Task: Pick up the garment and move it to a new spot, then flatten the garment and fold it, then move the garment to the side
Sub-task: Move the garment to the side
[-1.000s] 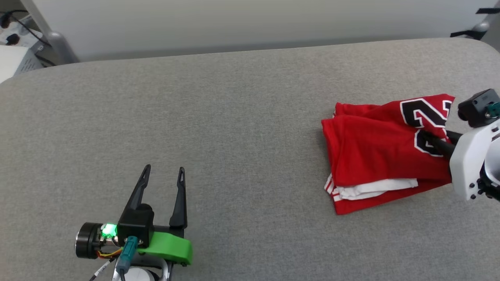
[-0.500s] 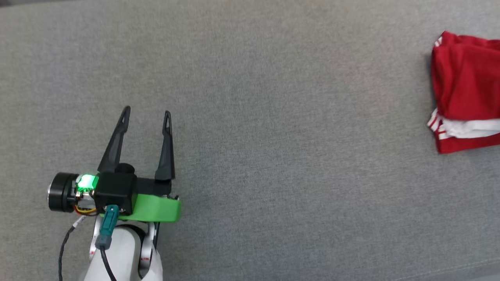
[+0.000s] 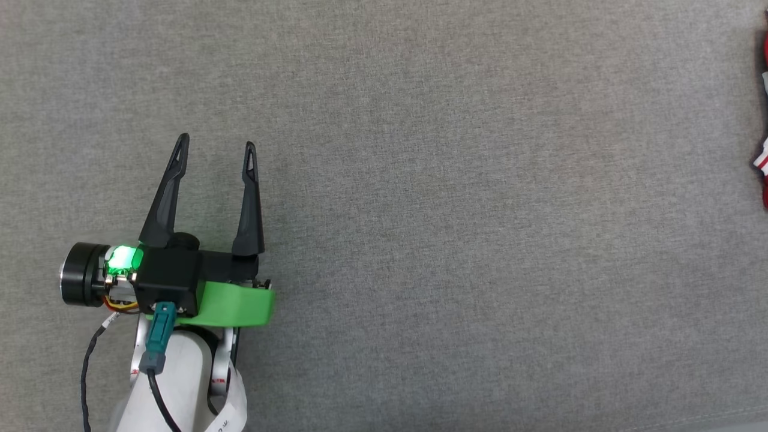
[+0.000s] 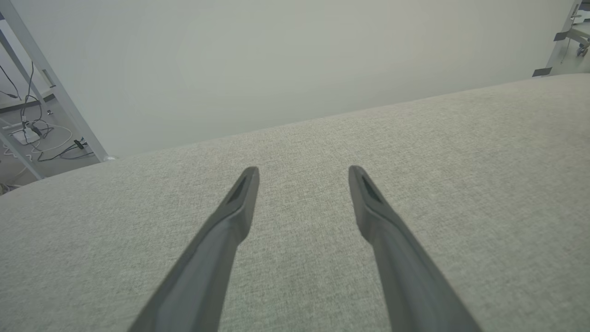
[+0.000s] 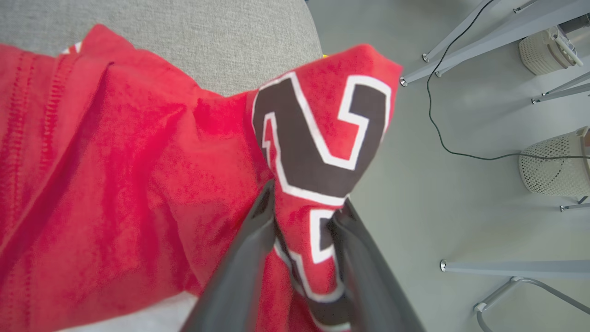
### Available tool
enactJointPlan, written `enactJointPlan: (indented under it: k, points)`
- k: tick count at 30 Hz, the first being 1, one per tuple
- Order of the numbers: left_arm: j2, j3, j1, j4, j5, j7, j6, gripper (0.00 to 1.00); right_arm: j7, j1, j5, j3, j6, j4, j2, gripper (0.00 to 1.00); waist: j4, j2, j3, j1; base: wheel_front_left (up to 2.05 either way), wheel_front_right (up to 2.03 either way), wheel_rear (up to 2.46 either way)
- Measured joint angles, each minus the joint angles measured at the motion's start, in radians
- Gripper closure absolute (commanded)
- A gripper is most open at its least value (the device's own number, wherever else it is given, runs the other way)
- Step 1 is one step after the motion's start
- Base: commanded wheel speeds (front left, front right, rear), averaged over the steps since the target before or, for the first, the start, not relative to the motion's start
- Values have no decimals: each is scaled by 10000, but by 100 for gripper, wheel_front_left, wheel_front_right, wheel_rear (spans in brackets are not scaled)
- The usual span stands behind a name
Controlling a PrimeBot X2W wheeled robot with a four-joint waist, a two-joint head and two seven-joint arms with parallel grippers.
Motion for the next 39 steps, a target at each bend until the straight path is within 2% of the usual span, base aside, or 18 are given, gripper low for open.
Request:
enactJointPlan:
  k: [8, 15, 19, 24, 29, 34, 39]
  points:
    - [10, -102, 120, 176, -50, -2, 86, 0, -1559, -16, -886, -368, 0, 602, 242, 0, 133, 0, -680, -1, 0, 0, 0]
    - [-144, 8, 838, 493, -422, -2, 188, 0, -4000, 300, -1630, -1089, 0, -134, 658, 0, 350, 0, -1581, -3, 0, 0, 0]
    - [-221, 92, 1214, 686, -499, 0, 192, 0, -4734, 900, -2249, -1781, 0, -951, 1221, 0, 530, 0, -2122, -3, 0, 0, 0]
    - [-318, 169, 1508, 857, -602, -2, 199, 0, -4903, 2009, -3256, -3400, 0, -2871, 2385, 0, 817, 0, -2751, -3, 0, 0, 0]
    - [-445, 267, 1661, 999, -658, -2, 146, 0, -4945, 3871, -4353, -4631, 0, -5747, 4111, 0, 1215, -1, -3311, -3, 0, 0, 0]
    - [-487, 416, 1719, 1212, -734, 0, -36, 0, -4943, 5495, -4882, -4748, 0, -7634, 5591, 0, 1648, -1, -3774, -3, 0, 0, 0]
    - [-560, 428, 1755, 1354, -744, 0, -157, 0, -4945, 6643, -4936, -4541, 0, -8399, 6621, 0, 1972, -1, -4175, -3, 0, 0, 0]
